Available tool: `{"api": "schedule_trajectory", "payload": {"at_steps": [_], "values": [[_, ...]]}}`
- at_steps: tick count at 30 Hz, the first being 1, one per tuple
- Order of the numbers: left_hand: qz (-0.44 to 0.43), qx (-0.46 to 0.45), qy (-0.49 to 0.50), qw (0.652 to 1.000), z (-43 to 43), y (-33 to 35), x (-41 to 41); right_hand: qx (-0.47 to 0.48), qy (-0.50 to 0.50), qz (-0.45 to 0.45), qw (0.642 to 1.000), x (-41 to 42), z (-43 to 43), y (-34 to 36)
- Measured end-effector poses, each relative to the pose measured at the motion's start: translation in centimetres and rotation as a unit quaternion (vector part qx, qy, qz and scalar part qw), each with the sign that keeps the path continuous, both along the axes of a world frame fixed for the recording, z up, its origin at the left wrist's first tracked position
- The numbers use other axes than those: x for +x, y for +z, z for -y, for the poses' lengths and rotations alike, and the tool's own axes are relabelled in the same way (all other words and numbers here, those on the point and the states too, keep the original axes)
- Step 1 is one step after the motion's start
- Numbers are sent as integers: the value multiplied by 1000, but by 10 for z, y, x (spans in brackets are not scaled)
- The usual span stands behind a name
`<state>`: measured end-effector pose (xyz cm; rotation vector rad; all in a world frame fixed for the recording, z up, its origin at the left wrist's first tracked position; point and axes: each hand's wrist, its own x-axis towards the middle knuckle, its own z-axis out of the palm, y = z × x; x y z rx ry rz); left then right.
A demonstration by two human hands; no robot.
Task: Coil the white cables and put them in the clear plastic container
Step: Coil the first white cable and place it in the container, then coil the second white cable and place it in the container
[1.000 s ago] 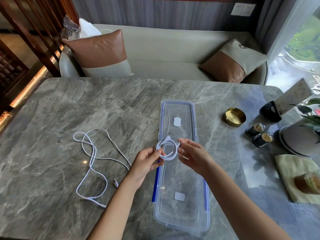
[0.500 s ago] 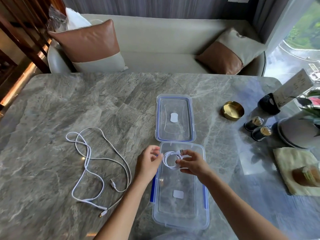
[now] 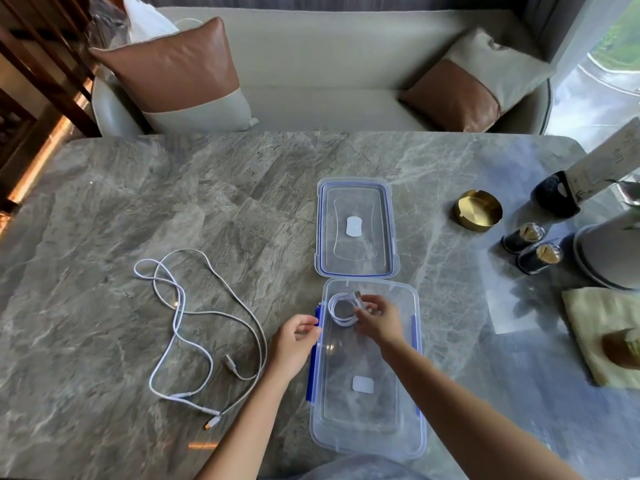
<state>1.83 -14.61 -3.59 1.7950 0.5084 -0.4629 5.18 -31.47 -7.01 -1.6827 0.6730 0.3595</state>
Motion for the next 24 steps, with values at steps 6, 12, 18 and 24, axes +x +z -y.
{"api": "schedule_trajectory", "payload": {"at_steps": [6,12,18,24], "values": [[0,-7,0,1000,-2,-4,-1,-100,51,36,993,-3,1,-3],[-2,-6,-3,1000,-3,-4,-3,-151,102,37,982,-4,0,0],[26,1,-22,999,-4,-1,-10,-167,100,175,965,-9,-13,32],[57,-6,34,998,-32,-9,-31,-135,249,280,917,-4,-64,81]]}}
